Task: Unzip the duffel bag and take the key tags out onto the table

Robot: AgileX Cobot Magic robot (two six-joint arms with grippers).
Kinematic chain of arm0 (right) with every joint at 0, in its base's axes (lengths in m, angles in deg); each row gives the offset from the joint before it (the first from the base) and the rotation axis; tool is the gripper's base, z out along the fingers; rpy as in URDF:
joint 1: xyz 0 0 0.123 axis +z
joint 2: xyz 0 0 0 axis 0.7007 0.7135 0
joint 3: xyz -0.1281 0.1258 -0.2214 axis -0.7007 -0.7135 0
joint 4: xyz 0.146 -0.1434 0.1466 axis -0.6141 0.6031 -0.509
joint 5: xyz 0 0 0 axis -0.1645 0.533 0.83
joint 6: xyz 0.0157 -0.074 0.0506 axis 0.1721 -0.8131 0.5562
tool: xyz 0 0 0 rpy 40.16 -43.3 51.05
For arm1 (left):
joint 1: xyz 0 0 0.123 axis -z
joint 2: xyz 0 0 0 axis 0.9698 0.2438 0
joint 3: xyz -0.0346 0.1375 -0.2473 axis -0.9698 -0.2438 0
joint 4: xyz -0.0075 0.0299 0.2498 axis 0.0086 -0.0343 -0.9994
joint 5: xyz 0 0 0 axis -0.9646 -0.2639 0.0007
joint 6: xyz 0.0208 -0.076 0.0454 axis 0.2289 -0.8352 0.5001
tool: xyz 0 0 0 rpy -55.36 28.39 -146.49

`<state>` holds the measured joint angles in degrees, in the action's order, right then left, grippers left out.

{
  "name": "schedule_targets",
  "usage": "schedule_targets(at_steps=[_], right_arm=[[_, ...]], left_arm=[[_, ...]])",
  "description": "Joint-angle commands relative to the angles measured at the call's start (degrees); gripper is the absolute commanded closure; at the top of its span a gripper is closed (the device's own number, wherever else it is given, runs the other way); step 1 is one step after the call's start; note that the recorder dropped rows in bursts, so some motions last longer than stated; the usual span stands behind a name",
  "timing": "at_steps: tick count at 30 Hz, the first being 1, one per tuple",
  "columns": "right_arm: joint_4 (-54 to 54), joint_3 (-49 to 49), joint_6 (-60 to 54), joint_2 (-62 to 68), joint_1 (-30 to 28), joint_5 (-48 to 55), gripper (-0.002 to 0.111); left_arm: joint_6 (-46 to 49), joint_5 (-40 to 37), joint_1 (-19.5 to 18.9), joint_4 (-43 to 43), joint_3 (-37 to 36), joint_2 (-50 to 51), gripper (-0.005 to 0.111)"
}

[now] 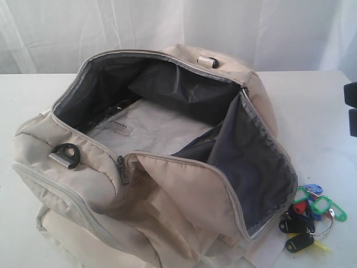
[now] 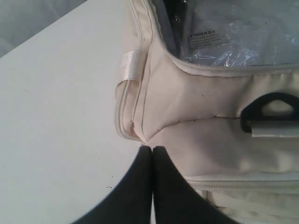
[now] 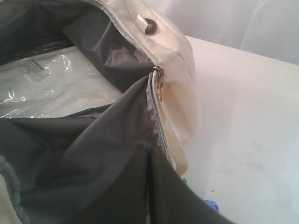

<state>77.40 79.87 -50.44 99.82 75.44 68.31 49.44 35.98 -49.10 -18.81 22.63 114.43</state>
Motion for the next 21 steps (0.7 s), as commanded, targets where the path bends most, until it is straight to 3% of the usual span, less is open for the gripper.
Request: schedule_targets(at_steps=[1,8,12,21], right_arm=[[0.24,-0.09,-0.6,-0.31,-0.13,-0.24,0.108],[0.24,-0.09,-0.6,-0.31,-0.13,-0.24,0.108],[0.24,-0.09,-0.6,-0.31,-0.13,-0.24,0.108],[0.24,-0.09,-0.6,-0.31,-0.13,-0.24,0.108]], left_arm=[[-0.61,0.18,-0.05,0.34,-0.41,-0.47,0.107],[-0.61,0.06,-0.17,0.34,-0.41,-0.96,0.107],[-0.61,-0.45,-3.39,0.75,-0.41,-5.53,0.107],[-0.61,-2.5,-22.39,0.01,-0.41,-24.79,0.107]])
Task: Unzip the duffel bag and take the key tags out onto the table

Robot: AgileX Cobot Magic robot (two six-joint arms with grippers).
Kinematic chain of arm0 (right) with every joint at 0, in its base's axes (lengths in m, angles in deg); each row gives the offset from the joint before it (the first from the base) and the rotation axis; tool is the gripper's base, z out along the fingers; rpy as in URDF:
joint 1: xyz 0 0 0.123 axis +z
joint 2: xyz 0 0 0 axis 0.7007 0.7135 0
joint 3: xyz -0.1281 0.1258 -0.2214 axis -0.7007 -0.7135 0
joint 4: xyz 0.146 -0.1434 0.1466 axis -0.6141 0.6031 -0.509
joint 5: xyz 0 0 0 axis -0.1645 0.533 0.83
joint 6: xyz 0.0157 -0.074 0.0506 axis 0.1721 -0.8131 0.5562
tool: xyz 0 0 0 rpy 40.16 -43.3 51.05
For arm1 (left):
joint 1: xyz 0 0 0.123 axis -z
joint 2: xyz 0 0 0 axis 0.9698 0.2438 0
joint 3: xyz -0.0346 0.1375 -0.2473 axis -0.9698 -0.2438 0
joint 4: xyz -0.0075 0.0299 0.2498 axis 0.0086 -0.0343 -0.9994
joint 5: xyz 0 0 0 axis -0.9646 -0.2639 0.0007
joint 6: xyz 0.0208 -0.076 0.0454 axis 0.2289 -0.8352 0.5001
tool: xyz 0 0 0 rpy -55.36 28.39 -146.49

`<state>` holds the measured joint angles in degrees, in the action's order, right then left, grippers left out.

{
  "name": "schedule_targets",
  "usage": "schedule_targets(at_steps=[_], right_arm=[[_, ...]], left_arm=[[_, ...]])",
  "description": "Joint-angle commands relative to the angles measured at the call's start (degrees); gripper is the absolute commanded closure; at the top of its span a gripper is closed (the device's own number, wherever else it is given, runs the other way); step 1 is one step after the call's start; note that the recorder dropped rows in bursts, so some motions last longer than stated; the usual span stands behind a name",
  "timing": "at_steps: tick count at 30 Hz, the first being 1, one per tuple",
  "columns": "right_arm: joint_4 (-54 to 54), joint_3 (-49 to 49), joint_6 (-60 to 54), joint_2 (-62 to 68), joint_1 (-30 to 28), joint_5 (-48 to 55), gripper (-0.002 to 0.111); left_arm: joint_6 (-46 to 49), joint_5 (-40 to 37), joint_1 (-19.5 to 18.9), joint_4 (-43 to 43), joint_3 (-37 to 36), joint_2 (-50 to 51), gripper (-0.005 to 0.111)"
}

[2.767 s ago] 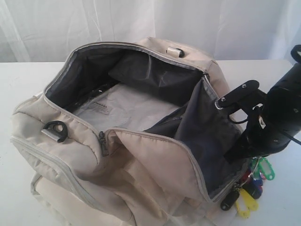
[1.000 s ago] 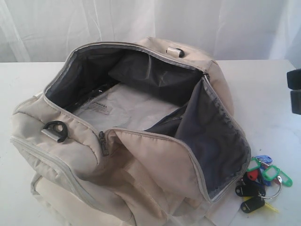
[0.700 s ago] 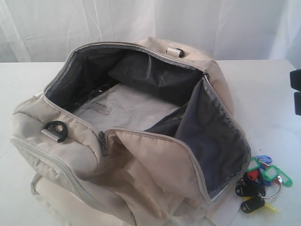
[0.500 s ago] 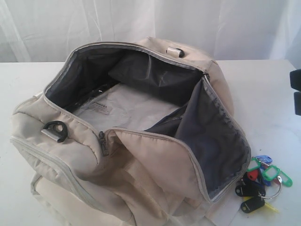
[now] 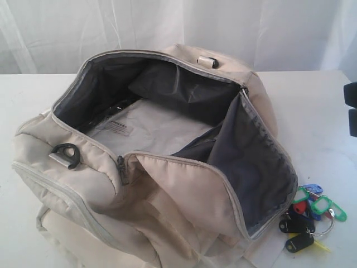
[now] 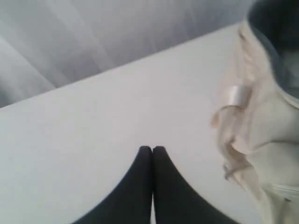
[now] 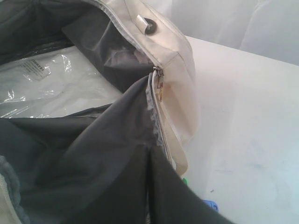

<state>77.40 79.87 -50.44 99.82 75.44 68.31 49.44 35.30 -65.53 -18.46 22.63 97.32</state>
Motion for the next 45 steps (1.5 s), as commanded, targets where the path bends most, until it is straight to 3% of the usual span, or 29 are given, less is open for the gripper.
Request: schedule_targets(at_steps=[1,5,9,11,18,19,20,22,26,29,32,36,40,45], right_arm=[[0.24,-0.09,-0.6,-0.31,-0.13,-0.24,0.108],[0.24,-0.09,-0.6,-0.31,-0.13,-0.24,0.108],[0.24,-0.09,-0.6,-0.31,-0.13,-0.24,0.108],[0.24,-0.09,-0.6,-0.31,-0.13,-0.24,0.108],[0.24,-0.09,-0.6,-0.31,-0.13,-0.24,0.108],[0.24,-0.09,-0.6,-0.31,-0.13,-0.24,0.108],[0.24,-0.09,-0.6,-0.31,-0.13,-0.24,0.108],[0.24,-0.09,-0.6,-0.29,-0.13,-0.38,0.108],[0.24,-0.09,-0.6,-0.29,-0.13,-0.5,0.108],[0.24,-0.09,-0.6,-0.29,-0.13,-0.5,0.108],[0.24,-0.09,-0.6,-0.29,-0.13,-0.5,0.108],[0.24,-0.09,0.29,-0.29,-0.13,-0.38,0.108],[0.24,-0.09,0.2,-0.29,-0.13,-0.38,0.108],[0.24,-0.09,0.46,-0.29,-0.13,-0.49,0.108]], left_arm=[[-0.61,-2.29,-7.09,-1.67,-0.41,-9.79,0.107],[-0.77,-4.35,-7.7,-6.82,-0.66,-16.93,0.107],[-6.72,-0.89,-7.67,-1.17,-6.48,-23.23,0.107],[-9.28,5.18,-7.91,3.03,-12.68,-25.99,0.107],[-19.06,38.82,-7.88,11.72,-41.71,-29.36,0.107],[-20.91,38.54,-7.88,11.57,-41.71,-29.36,0.107],[-23.23,27.57,-7.88,11.74,-41.71,-29.36,0.107],[-24.3,20.27,-7.88,11.86,-41.66,-29.36,0.107],[-20.17,19.67,-7.88,11.61,-41.71,-29.36,0.107],[-18.63,13.37,-7.88,11.04,-41.71,-29.36,0.107],[-14.61,13.62,-7.88,10.95,-41.71,-29.36,0.107],[-2.44,13.8,-7.88,14.3,-41.71,-29.36,0.107],[13.95,14.67,-7.88,25.82,-41.71,-29.36,0.107],[11.5,14.67,-7.88,23.52,-41.71,-29.36,0.107]])
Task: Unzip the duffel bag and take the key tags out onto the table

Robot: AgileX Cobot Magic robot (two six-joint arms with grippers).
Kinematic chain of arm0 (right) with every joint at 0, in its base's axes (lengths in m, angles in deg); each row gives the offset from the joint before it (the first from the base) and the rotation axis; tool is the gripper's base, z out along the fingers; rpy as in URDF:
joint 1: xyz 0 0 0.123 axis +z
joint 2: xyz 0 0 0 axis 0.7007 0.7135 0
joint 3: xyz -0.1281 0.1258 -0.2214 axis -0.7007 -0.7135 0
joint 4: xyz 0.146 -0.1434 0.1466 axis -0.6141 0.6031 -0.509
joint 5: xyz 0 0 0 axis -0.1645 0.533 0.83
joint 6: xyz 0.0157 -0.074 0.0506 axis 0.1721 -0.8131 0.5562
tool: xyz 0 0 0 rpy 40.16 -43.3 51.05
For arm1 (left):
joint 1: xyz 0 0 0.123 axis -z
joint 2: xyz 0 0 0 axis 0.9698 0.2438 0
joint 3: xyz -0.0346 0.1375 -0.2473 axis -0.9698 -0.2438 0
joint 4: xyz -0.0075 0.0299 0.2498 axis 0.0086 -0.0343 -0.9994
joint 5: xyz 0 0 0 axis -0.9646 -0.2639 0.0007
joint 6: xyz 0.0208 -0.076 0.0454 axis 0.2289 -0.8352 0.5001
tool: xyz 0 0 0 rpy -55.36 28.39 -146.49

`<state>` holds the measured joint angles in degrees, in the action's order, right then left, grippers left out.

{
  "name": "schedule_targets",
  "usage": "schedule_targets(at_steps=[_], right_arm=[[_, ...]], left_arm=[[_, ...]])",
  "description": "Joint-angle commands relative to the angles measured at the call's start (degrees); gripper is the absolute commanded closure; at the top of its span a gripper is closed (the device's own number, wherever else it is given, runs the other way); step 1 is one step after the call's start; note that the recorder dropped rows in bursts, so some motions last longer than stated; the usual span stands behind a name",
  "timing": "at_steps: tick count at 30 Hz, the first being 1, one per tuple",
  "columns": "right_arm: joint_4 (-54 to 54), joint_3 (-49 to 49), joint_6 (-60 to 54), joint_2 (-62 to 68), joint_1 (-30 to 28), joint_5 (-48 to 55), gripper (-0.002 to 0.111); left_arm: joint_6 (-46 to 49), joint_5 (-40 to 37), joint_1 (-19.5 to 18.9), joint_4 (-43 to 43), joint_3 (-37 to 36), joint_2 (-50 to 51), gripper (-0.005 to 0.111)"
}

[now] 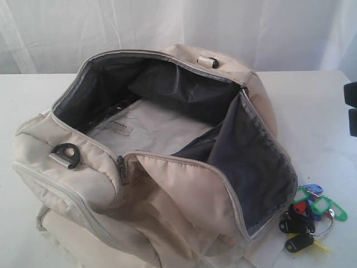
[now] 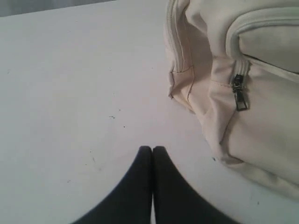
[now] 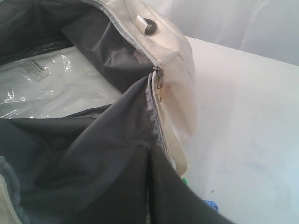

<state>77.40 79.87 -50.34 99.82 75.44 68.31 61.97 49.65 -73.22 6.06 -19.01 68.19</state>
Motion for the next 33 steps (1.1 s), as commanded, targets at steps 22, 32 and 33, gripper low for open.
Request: schedule_targets(at_steps=[22,32,33], right_arm=[[0.24,-0.09,0.36,-0.29,-0.13,-0.49,0.108],[-1.74,-1.08,0.92,-18.89,-2.32,0.22,0.108],[-1.88,-1.81,0.92,-20.63,-2.32,0.52,0.108]], left_arm=[[-8.35,0.83,-0.19,-4.87,-0.06,-0.23,0.107],[-8.35,0.83,-0.19,-4.87,-0.06,-0.23,0.107],[-8.35,0.83,-0.19,-4.87,-0.06,-0.23,0.107]])
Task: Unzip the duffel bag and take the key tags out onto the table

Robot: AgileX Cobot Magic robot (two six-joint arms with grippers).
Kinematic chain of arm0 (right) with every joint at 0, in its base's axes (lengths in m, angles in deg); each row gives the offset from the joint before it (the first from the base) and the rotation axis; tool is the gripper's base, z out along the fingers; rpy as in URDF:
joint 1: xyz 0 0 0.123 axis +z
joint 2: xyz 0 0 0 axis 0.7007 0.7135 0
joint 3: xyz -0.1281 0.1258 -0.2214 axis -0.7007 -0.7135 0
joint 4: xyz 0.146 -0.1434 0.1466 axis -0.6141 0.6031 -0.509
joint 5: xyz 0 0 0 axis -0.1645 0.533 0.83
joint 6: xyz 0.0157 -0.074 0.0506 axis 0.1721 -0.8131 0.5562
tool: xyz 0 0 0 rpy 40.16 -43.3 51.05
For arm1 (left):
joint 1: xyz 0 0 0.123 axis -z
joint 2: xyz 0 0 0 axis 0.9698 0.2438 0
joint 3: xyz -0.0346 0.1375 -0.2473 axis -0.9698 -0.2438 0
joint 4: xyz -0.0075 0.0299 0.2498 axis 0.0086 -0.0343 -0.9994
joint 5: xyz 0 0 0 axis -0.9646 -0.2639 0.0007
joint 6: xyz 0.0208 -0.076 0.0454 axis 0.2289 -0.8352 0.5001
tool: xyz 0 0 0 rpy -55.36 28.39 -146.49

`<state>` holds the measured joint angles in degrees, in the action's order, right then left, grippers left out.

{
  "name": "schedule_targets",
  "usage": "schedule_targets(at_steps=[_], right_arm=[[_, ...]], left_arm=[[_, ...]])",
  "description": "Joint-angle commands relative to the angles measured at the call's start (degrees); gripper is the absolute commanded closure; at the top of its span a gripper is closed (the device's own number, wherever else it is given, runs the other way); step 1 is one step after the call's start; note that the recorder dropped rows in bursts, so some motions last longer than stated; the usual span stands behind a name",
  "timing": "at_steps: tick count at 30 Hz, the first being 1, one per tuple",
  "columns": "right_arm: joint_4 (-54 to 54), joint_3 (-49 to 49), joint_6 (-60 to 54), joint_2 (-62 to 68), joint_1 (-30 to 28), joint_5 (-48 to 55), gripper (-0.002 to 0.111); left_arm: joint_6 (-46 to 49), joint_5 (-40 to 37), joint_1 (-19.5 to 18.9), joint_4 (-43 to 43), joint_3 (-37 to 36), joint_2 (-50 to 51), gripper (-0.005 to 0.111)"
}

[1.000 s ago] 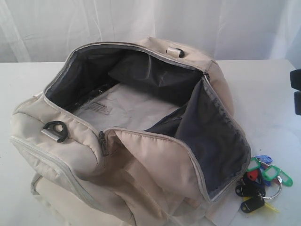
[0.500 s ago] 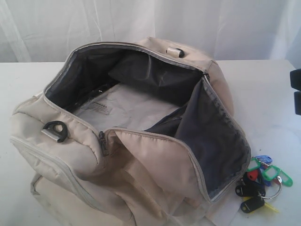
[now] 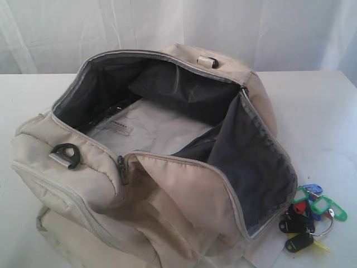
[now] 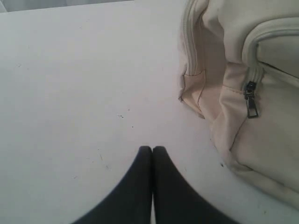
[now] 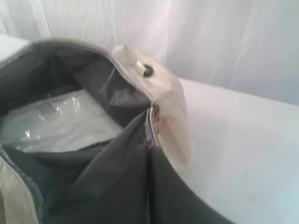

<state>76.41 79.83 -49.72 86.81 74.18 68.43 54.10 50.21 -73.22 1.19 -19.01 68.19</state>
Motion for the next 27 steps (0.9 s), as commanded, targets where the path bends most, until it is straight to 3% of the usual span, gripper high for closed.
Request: schedule_targets(at_steps=[1,6,11,21,27], right_arm=[[-0.89,-2.8,0.3,-9.61,-1.07,0.76,0.108],[-2.63,-11.07,0.57,-15.01,-1.07,-3.58,0.108],[-2.87,-25.35,0.6,-16.18,-1.07,-19.11,0.108],[-1.78,-45.74,-0.07,-27.93,-1.21,-19.54,0.108],[-1.78,-46.68,0.2,-28.06,-2.82,-24.83,0.108]], left_arm=[[-0.48,0.26,-0.19,0.0,-0.06,-0.23,0.107],[-0.48,0.26,-0.19,0.0,-0.06,-0.23,0.107],[-0.37,0.26,-0.19,0.0,-0.06,-0.23,0.107],[-0.25,0.26,-0.19,0.0,-0.06,-0.23,0.107],[-0.25,0.26,-0.19,0.0,-0.06,-0.23,0.107]])
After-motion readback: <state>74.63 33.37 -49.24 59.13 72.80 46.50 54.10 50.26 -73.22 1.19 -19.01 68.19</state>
